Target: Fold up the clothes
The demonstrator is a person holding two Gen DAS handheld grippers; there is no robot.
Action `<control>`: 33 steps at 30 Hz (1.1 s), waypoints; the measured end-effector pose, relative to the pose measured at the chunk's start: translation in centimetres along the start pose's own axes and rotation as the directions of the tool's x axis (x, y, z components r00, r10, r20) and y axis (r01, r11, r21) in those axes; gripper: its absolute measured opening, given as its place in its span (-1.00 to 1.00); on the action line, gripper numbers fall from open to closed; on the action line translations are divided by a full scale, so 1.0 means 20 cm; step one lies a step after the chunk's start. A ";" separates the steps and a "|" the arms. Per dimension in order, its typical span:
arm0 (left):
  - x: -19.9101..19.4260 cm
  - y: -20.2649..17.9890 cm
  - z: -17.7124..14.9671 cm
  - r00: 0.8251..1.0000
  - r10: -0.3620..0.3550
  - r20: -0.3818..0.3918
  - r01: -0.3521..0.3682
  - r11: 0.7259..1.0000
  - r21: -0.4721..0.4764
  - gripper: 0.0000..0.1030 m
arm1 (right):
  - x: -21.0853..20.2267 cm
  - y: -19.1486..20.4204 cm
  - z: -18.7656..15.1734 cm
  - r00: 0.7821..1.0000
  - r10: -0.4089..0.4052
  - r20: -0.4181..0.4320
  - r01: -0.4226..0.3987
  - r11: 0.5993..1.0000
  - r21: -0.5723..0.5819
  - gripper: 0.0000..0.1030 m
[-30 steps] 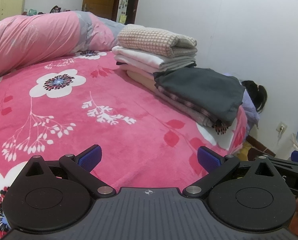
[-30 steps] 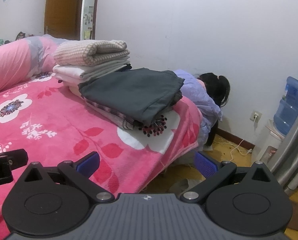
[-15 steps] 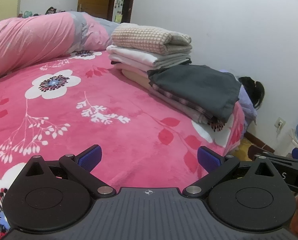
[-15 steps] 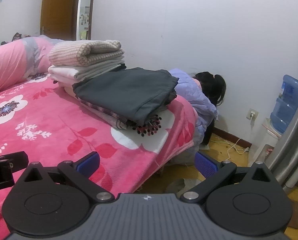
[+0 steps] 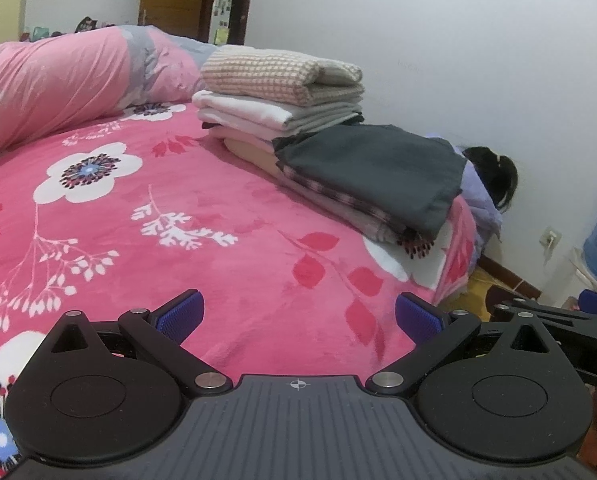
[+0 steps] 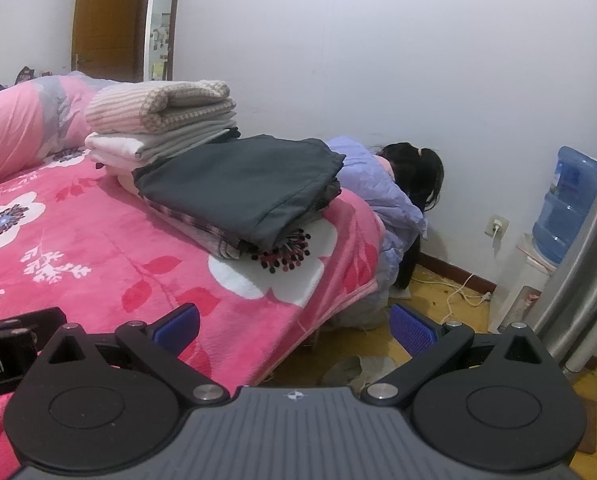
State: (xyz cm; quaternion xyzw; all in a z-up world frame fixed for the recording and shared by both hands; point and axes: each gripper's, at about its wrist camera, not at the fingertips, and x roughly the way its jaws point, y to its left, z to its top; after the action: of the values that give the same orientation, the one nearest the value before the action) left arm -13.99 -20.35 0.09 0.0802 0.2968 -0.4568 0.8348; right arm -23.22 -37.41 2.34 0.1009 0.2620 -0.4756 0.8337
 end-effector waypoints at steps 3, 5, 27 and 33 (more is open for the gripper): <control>0.01 -0.01 0.00 1.000 -0.003 -0.005 0.003 1.000 0.002 1.00 | 0.00 -0.01 0.00 1.000 -0.003 -0.001 0.003 1.000 0.001 1.00; 0.01 -0.02 0.00 1.000 -0.003 -0.008 0.003 1.000 0.002 1.00 | 0.00 -0.01 0.00 1.000 -0.005 -0.002 0.005 1.000 0.001 1.00; 0.01 -0.02 0.00 1.000 -0.003 -0.019 0.003 1.000 0.003 1.00 | 0.00 0.00 0.00 1.000 -0.001 -0.004 0.001 1.000 -0.002 1.00; 0.01 -0.01 0.00 1.000 -0.002 -0.021 0.002 1.000 -0.001 1.00 | -0.01 0.01 0.00 1.000 0.000 -0.004 0.000 1.000 -0.005 1.00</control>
State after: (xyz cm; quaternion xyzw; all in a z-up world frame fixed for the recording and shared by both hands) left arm -14.12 -20.60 0.00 0.0845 0.3058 -0.4568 0.8311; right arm -23.13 -37.19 2.33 0.0996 0.2647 -0.4745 0.8336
